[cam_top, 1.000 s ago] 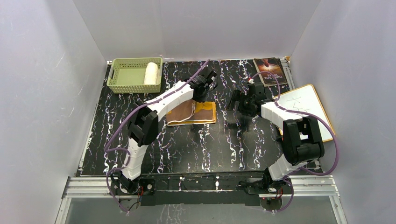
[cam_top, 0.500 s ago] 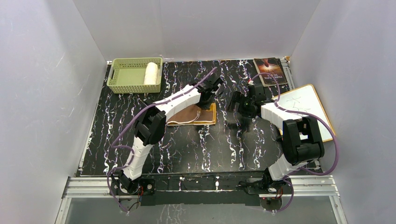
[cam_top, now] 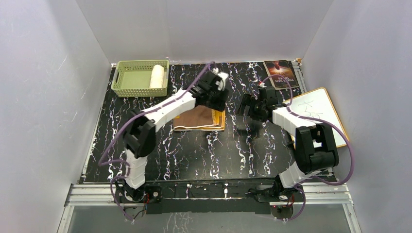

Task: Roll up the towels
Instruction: Fold the towel at the center of the board, then pick up the towel at the center of the board.

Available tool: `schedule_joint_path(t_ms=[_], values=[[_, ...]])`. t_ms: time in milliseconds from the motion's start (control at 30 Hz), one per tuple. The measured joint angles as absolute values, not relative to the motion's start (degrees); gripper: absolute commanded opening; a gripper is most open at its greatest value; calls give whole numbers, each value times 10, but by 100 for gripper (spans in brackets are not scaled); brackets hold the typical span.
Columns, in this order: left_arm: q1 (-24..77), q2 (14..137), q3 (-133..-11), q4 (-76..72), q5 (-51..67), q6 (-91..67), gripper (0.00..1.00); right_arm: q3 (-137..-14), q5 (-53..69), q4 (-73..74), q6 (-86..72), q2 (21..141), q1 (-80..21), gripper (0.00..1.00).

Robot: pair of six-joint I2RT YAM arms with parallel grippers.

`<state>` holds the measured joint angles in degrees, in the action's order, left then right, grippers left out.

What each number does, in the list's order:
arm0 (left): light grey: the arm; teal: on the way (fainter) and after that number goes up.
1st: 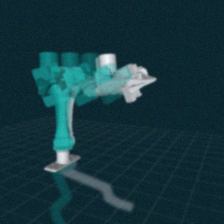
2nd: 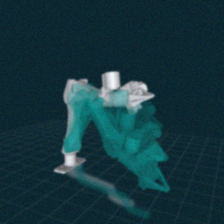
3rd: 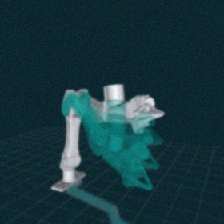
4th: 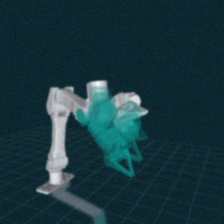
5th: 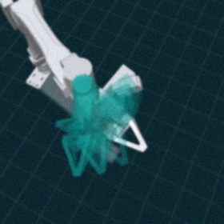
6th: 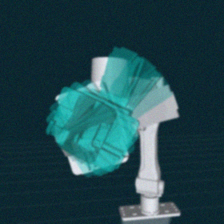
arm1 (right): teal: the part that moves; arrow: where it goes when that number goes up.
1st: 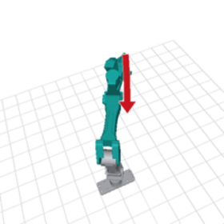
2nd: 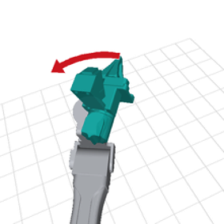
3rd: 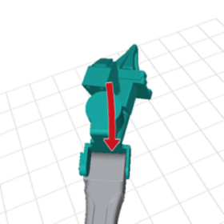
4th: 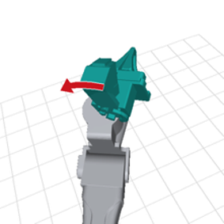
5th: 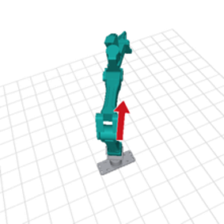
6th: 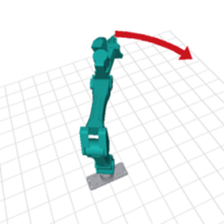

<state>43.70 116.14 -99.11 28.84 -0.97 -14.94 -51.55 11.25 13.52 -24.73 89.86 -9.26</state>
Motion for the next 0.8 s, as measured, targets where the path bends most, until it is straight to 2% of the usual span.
schedule_joint_path(t_ms=[167, 333, 567, 800], values=[[369, 1028, -934, 207, 53, -164, 54, -534, 103, 135, -243, 880, -113, 95], [267, 952, -852, 156, 70, -174, 50, -601, 99, 134, -233, 896, -189, 74], [215, 998, -792, 145, 65, -177, 45, -686, 120, 118, -221, 988, -241, 61], [211, 1059, -779, 107, 77, -185, 42, -712, 130, 129, -210, 1063, -245, 59]])
